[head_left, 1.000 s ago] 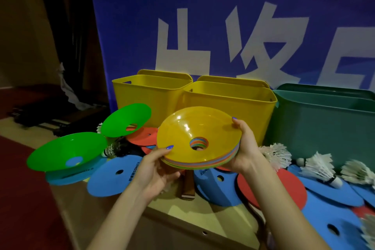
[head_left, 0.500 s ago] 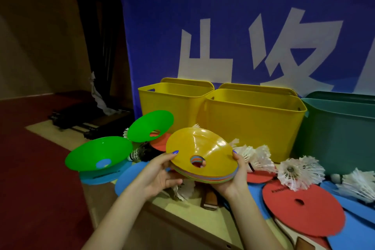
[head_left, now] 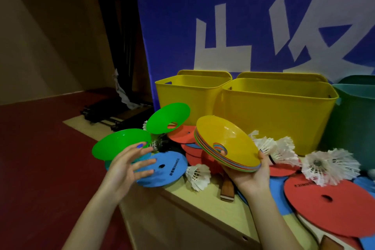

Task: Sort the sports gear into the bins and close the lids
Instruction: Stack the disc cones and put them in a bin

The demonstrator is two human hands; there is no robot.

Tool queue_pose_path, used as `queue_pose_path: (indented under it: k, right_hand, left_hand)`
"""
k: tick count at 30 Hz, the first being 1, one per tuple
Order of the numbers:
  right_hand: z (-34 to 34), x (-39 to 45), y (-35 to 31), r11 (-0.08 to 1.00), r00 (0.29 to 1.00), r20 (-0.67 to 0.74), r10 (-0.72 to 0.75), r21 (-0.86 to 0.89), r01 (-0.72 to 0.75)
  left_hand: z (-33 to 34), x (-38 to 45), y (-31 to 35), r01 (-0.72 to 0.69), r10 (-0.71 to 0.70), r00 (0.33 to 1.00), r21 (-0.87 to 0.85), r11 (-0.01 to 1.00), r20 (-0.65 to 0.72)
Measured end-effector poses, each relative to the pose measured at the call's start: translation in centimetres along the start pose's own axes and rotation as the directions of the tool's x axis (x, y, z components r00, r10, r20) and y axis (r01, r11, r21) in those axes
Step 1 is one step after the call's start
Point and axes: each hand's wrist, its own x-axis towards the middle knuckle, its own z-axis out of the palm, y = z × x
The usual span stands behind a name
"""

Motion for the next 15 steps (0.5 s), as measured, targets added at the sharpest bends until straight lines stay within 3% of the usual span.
queue_pose_path:
  k: [9,15]
  right_hand:
    - [0.1,0.0,0.6,0.995,0.997,0.057,-0.045,-0.084,0.05]
    - [0.6,0.2,1.1,0.989,0.996,0.033,-0.078,-0.126,0.082]
  left_hand:
    - [-7.9,0.3,-2.4,0.216,-0.193,0.941,0.053,0.975,-0.277]
    - [-8.7,2.2,-2.4,0.165,-0.137,0.937,0.062,0.984,-0.32]
